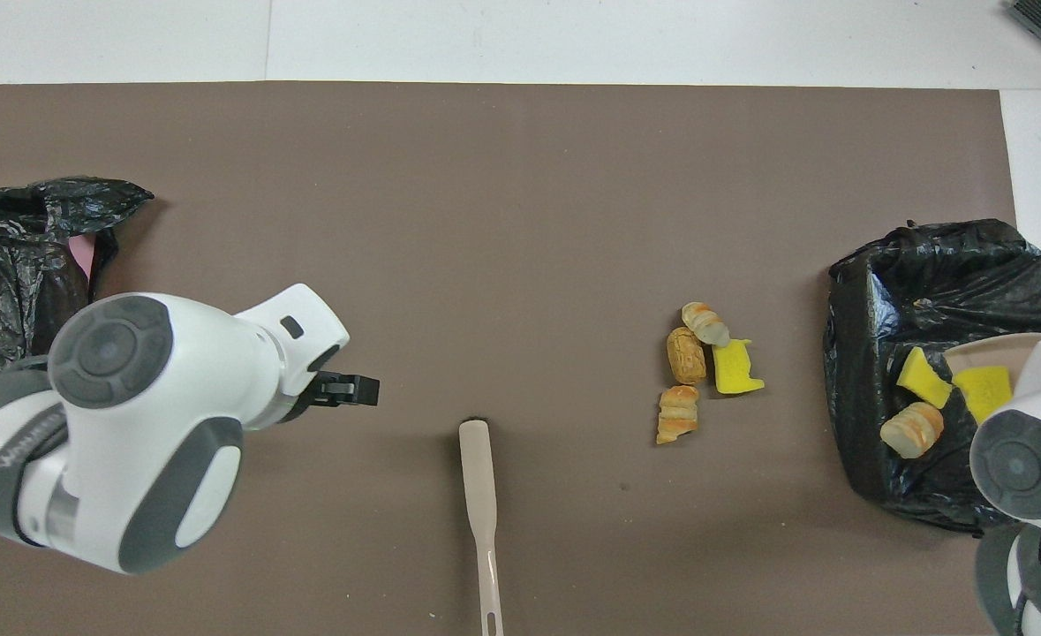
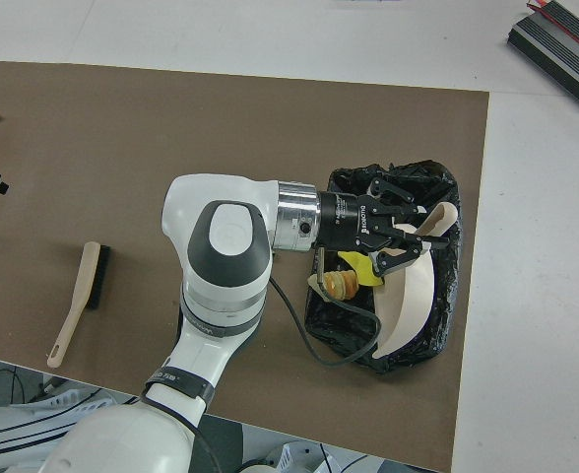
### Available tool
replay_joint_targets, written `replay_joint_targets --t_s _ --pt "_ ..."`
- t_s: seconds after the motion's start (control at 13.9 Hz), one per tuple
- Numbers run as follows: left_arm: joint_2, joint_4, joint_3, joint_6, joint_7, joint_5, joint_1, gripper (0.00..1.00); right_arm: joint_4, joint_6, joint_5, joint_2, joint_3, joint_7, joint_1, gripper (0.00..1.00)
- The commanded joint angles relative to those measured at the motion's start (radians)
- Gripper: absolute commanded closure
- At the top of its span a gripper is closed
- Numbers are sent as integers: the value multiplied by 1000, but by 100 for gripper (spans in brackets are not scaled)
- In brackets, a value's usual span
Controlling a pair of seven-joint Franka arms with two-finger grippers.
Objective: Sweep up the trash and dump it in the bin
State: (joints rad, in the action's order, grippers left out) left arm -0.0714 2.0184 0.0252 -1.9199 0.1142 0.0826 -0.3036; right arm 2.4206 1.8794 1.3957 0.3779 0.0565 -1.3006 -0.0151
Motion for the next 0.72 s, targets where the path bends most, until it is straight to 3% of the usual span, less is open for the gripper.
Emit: replay_joint_targets --t_s 0.0,0.36,0.65 --pt "77 -142 12 90 -111 -17 87 0 29 -99 83 48 -39 32 -35 100" --pt "94 -214 10 81 -162 -17 237 0 25 -147 48 160 -60 -29 -39 100" --pt "101 -237 9 88 -182 -17 326 0 -101 -290 -220 188 -176 -60 -37 100"
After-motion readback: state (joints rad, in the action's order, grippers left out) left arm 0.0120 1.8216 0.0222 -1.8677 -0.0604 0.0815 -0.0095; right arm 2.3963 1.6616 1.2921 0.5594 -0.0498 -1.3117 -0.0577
